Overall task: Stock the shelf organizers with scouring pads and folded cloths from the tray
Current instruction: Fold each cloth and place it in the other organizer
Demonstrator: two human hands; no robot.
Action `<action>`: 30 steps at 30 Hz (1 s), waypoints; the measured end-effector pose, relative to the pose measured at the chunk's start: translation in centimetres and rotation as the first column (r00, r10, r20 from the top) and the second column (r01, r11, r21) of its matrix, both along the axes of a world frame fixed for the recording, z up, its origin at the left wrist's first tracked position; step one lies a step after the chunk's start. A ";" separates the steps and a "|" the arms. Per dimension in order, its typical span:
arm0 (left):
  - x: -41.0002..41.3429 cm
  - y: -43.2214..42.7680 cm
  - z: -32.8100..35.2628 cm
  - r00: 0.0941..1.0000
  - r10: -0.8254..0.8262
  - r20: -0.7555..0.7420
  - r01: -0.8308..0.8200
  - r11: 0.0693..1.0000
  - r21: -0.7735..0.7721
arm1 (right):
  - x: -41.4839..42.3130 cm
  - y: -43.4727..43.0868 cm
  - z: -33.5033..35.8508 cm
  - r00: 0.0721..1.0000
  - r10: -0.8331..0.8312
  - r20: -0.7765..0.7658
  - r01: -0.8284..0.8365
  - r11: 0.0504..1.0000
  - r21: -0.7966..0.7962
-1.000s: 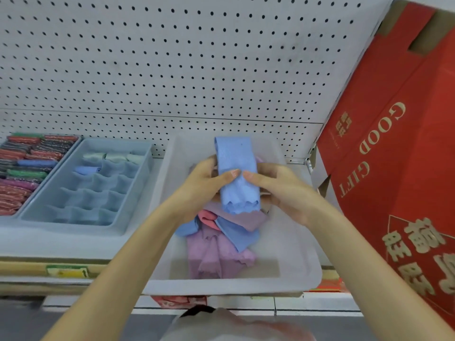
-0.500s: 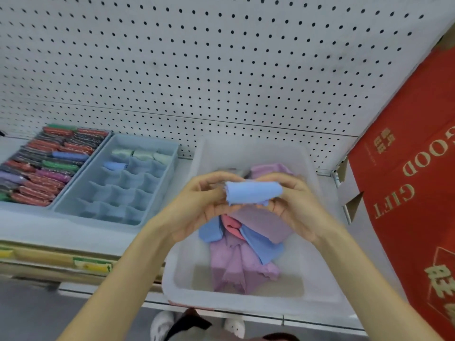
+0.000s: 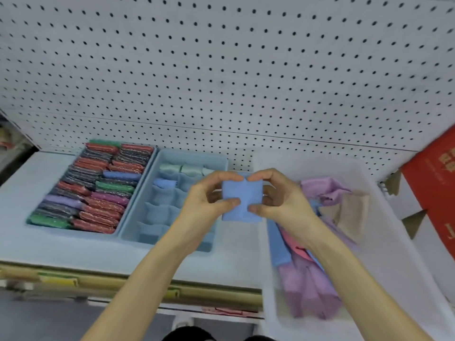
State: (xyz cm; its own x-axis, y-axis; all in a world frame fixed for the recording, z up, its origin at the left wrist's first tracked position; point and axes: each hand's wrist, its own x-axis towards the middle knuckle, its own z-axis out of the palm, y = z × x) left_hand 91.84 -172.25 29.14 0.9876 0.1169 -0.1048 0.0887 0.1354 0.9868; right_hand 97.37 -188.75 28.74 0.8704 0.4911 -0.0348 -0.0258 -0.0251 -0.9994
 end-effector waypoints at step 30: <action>-1.6 17.6 -3.4 0.927 -0.222 -0.303 0.066 0.890 -0.451 | -4.6 16.1 -2.4 0.925 -0.137 -0.356 0.184 0.978 0.101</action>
